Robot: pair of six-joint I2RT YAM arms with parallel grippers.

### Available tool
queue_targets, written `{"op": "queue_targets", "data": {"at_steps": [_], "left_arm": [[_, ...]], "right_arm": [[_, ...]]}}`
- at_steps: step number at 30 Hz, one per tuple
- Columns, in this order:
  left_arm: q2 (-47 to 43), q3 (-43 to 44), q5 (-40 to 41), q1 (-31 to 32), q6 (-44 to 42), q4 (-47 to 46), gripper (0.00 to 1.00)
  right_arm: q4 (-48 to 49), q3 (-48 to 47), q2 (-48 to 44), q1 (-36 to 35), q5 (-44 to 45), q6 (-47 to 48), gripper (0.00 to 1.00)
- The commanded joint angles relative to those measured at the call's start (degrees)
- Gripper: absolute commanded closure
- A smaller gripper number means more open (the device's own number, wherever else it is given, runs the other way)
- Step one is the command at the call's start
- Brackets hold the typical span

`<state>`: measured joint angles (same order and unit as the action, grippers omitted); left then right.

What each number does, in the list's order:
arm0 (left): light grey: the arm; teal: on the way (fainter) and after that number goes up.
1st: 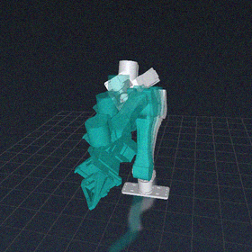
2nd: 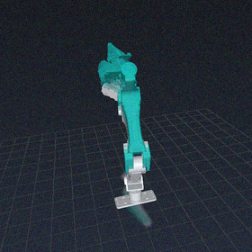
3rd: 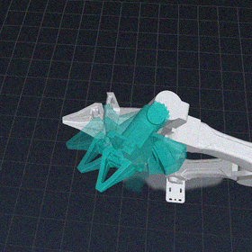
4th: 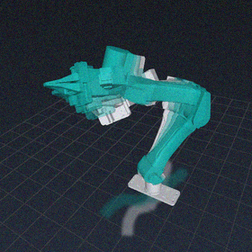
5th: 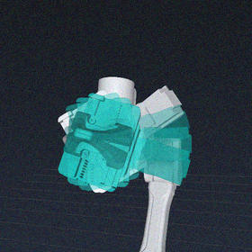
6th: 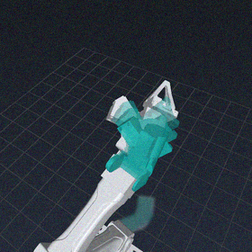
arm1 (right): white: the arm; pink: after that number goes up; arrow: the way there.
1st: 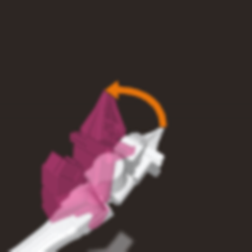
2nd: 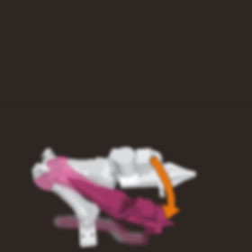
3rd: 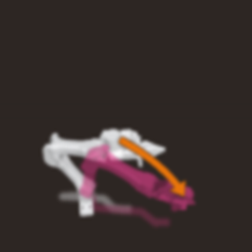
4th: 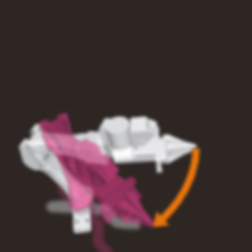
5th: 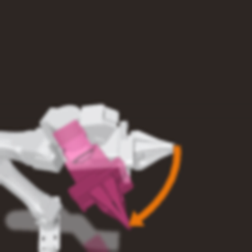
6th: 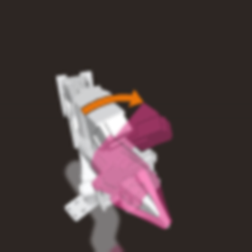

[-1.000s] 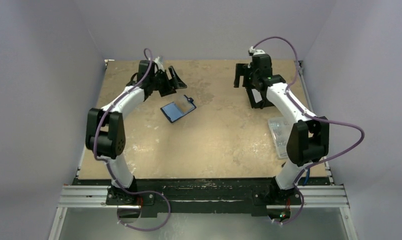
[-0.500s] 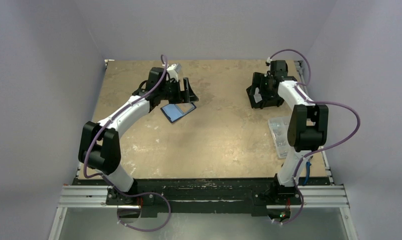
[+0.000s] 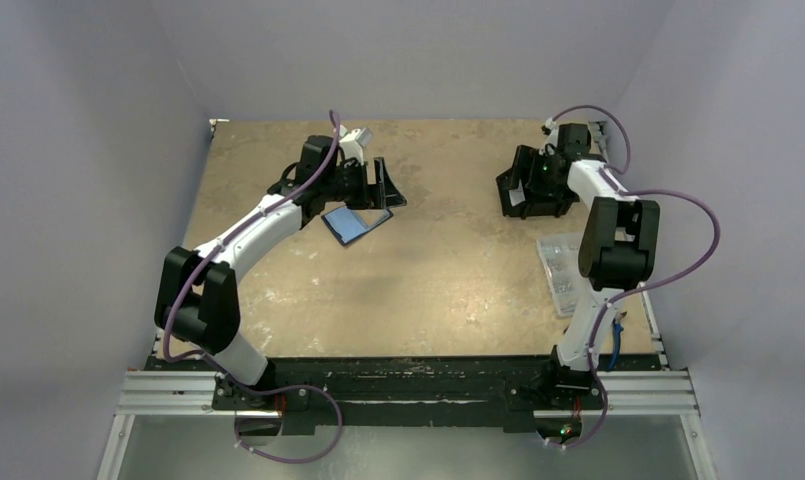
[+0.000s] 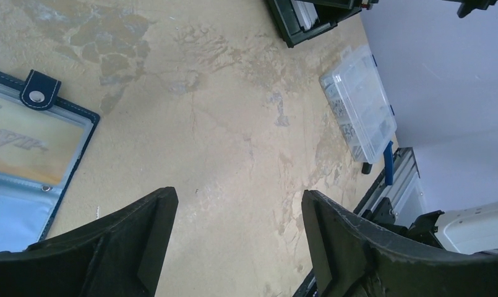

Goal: Put the credit cards into the card holder
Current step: Pick up the credit card from the storage box.

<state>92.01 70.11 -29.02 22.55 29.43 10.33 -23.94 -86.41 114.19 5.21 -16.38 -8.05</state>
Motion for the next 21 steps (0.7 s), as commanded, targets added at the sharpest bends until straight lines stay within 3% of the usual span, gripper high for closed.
{"op": "queue_targets", "data": {"at_steps": [1,21], "left_arm": [[-2.5,-0.6,-1.8,0.1,0.5,-2.7,0.21],[-2.2,-0.8,-1.9,0.1,0.5,-2.9,0.21]], "right_arm": [[0.6,-2.7,0.9,-0.6,-4.9,0.6,0.05],[5.0,2.1,-3.6,-0.6,-11.5,-1.8,0.20]]}}
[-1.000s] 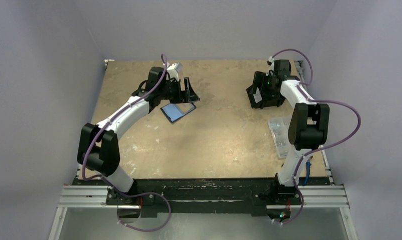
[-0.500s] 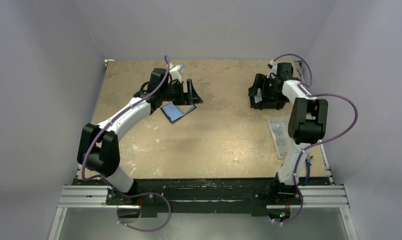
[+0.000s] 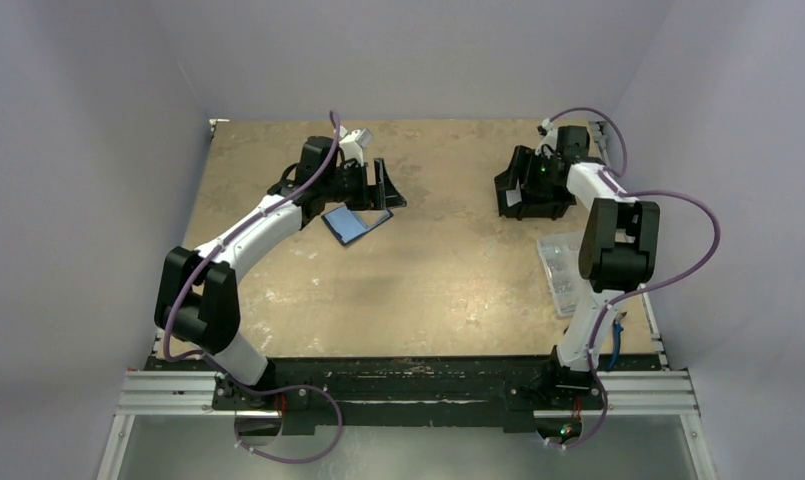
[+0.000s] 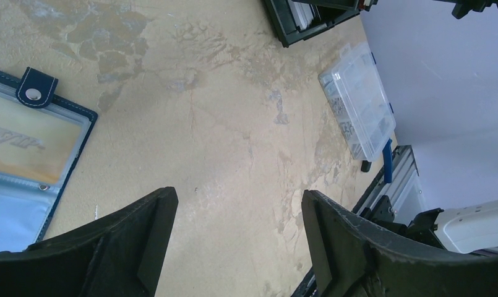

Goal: Put the credit cards into the card holder
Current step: Pick up the credit card from the storage box.

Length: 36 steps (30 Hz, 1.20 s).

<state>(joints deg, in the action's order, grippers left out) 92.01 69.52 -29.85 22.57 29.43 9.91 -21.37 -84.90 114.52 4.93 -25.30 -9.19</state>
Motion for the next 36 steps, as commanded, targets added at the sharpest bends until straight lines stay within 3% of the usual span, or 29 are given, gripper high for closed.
{"op": "queue_targets", "data": {"at_steps": [1,36], "left_arm": [[-2.2,-0.2,-1.1,0.1,0.5,-2.4,0.21],[-1.2,-0.5,-1.5,0.4,0.5,-2.9,0.21]], "right_arm": [[2.5,0.8,-4.0,-0.3,-2.5,-0.8,0.22],[3.0,1.6,-3.7,1.6,-1.7,-2.6,0.81]]}}
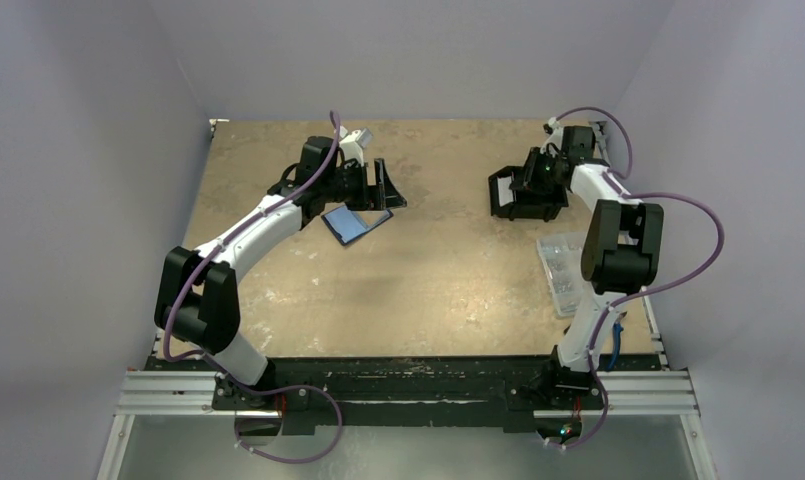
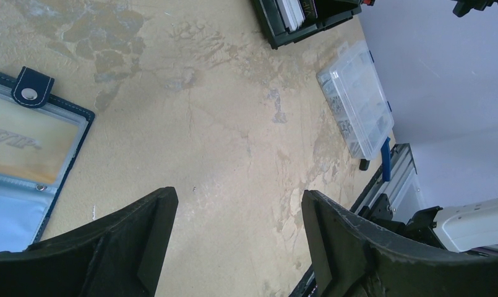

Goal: Put the credit cards into the card holder
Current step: Pick up the credit card from the storage box.

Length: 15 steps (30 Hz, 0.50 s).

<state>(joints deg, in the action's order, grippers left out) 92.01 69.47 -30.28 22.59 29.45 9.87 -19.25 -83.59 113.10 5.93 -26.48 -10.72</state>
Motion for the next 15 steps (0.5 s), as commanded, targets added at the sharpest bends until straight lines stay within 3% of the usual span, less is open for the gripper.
{"op": "queue_targets", "data": {"at_steps": [1,11,15], "left_arm": [[-1.2,-0.5,-1.1,0.4,0.4,-2.8,0.21],[-0.6,-0.5,-0.8,0.6,0.2,-2.6,0.21],[-0.2,-0.5,-0.6,0.7,0.1,-2.5,0.21]], "right_arm": [[1.0,0.3,-2.4,0.8,-0.5,-1.2,0.82],[1.1,0.4,-4.1,3.2,0.9,-2.8,0.99],[-0.4,-0.5,-5.8,3.3,5.4,-2.8,1.00]]}}
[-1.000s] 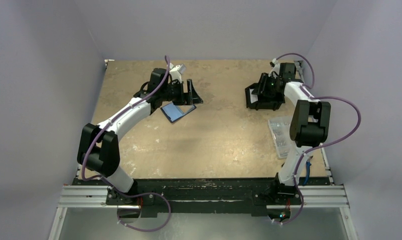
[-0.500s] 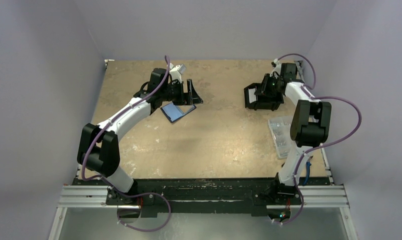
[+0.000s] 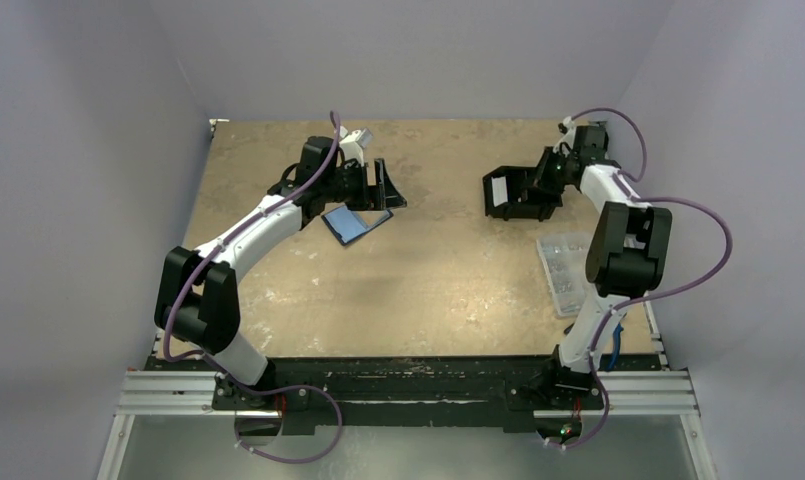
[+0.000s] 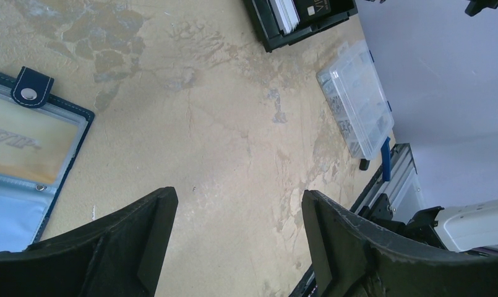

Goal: Put the credit cards into the card holder
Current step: Pick up the credit card from the storage box.

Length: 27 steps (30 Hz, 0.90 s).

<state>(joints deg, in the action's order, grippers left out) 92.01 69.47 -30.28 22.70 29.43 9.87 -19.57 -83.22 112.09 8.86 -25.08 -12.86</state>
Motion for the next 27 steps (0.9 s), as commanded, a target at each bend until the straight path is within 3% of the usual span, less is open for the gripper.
{"op": "queue_targets", "data": {"at_steps": [1,9,14,17,20,24,27], "left_arm": [[0.1,-0.5,-0.6,0.5,0.1,-2.4,0.20],[2.3,-0.3,0.8,0.5,-0.4,-1.4,0.20],[3.5,-0.1,4.2,0.5,-1.5,-0.5,0.19],[3.9,0.2,6.9,0.5,-2.8,0.6,0.19],[4.1,1.0,8.3,0.4,-4.3,2.8,0.19],[0.2,-3.0,8.9,-1.9,-3.0,1.3,0.20],[-6.2,-9.4,5.7,-7.2,1.4,-1.2,0.20]], "right_arm": [[-0.3,-0.9,-5.6,0.4,5.4,-0.6,1.00],[-1.5,0.9,-16.6,-3.3,23.7,-1.1,1.00],[-0.4,3.3,-24.1,-18.2,45.7,2.4,1.00],[0.3,5.0,-25.9,-25.0,49.4,2.4,1.00],[0.9,6.7,-25.6,-28.6,40.2,-0.6,1.00],[8.2,10.8,-23.4,-30.1,11.3,-7.1,1.00],[21.3,16.2,-20.3,-30.5,-12.5,-15.7,1.00]]}}
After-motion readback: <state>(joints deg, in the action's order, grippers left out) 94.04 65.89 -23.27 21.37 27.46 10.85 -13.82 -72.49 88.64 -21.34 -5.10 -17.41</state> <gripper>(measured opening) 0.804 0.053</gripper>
